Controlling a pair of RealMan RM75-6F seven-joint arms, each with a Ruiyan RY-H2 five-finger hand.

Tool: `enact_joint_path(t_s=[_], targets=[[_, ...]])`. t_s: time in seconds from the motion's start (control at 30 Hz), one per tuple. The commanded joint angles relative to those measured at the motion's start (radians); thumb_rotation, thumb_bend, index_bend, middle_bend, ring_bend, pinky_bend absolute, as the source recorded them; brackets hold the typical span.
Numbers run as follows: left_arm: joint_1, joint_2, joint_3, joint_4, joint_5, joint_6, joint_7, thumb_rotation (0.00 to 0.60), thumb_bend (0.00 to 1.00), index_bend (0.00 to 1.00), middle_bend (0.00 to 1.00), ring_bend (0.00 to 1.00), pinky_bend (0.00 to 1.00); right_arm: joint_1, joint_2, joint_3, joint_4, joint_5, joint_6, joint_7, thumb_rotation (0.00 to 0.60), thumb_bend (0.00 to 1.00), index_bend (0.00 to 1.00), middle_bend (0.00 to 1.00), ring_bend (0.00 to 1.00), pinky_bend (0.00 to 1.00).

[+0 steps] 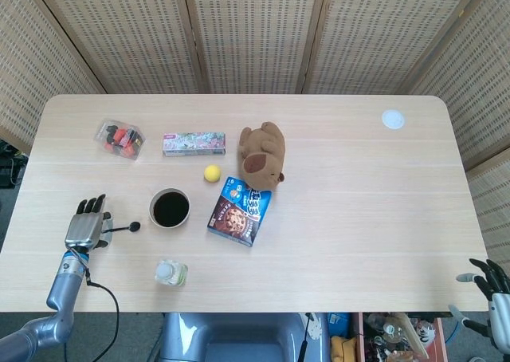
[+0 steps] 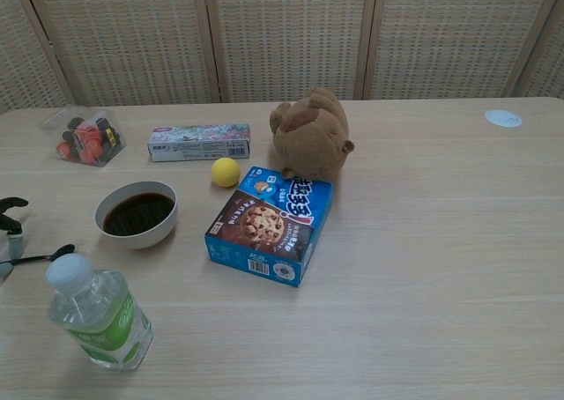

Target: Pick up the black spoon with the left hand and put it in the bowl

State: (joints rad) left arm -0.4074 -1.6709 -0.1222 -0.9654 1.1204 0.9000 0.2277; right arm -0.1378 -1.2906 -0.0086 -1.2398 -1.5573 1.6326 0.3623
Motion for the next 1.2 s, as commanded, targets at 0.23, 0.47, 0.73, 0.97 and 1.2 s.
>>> enact_joint_path(t_s=[0.23,0.47,0.73,0.97,1.2], targets=[[-0.002,0.000,0.000,-0.004,-0.003,0.002,0.002,0.600,0.42,0.56,0.05,0.00,0.00,-0.002,-0.001,0.001,0.002,0.001,-0.002,0.002,0.600,0.30,0.43,0.27,0.13,0.24],[-0.002,0.004,0.000,-0.009,0.002,0.010,-0.002,0.600,0.45,0.58,0.06,0.00,0.00,-0.003,0.000,0.001,0.001,0.000,0.001,0.001,0.600,0.30,0.43,0.27,0.13,0.24],[-0.001,0.019,-0.002,-0.031,0.014,0.029,-0.011,0.600,0.45,0.59,0.08,0.00,0.00,-0.005,0.000,0.002,0.001,-0.002,0.005,0.003,0.600,0.30,0.43,0.27,0.13,0.24],[-0.002,0.083,-0.005,-0.103,0.044,0.078,0.005,0.600,0.46,0.59,0.09,0.00,0.00,-0.006,-0.002,0.002,0.005,-0.005,0.010,0.009,0.600,0.30,0.43,0.27,0.13,0.24],[-0.014,0.165,-0.004,-0.185,0.076,0.117,0.070,0.600,0.46,0.60,0.09,0.00,0.00,-0.007,-0.003,0.002,0.007,-0.008,0.013,0.013,0.600,0.30,0.43,0.27,0.13,0.24]])
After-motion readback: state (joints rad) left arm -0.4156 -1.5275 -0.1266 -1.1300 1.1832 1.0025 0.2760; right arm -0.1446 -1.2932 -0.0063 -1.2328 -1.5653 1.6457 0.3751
